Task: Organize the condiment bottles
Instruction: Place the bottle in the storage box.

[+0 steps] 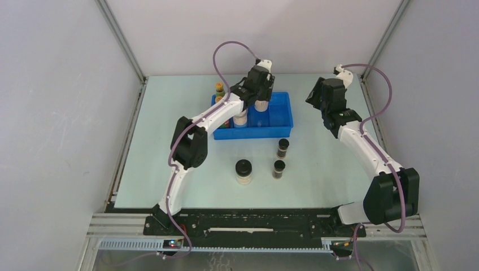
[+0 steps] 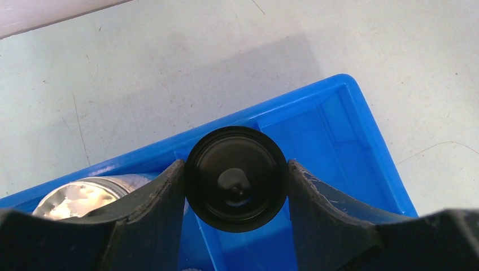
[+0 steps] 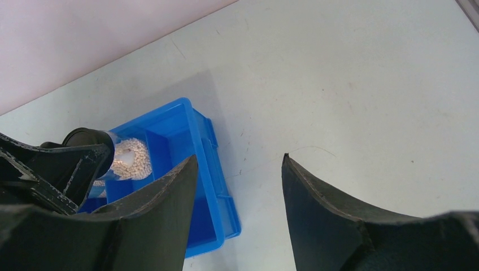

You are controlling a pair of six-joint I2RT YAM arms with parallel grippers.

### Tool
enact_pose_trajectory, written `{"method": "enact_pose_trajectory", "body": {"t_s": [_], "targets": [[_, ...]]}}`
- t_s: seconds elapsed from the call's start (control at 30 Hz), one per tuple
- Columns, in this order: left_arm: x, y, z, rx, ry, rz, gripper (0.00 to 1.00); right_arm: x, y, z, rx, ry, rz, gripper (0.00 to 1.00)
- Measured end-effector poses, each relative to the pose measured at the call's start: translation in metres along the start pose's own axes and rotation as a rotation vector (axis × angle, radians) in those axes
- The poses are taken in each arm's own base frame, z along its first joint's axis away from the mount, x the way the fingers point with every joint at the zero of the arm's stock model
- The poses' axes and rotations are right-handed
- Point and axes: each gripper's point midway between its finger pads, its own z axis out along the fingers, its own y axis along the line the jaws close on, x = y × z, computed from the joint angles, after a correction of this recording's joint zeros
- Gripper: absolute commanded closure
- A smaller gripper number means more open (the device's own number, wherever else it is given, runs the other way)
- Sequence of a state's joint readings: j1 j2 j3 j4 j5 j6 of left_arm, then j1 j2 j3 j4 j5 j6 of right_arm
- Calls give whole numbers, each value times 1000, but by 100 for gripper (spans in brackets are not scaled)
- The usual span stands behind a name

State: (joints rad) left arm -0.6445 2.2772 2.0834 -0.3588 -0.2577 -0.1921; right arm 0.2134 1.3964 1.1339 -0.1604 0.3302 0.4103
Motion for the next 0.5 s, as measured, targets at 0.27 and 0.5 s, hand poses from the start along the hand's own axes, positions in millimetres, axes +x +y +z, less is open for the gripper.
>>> {"method": "enact_pose_trajectory", "body": {"t_s": [0.27,0.5], "targets": [[4,0,2,-3,3,-6,100,0,0,0,-1,-1,1,36],[31,5,8,-24,49,-8,99,-1,0,0,-1,-2,1,36]]}}
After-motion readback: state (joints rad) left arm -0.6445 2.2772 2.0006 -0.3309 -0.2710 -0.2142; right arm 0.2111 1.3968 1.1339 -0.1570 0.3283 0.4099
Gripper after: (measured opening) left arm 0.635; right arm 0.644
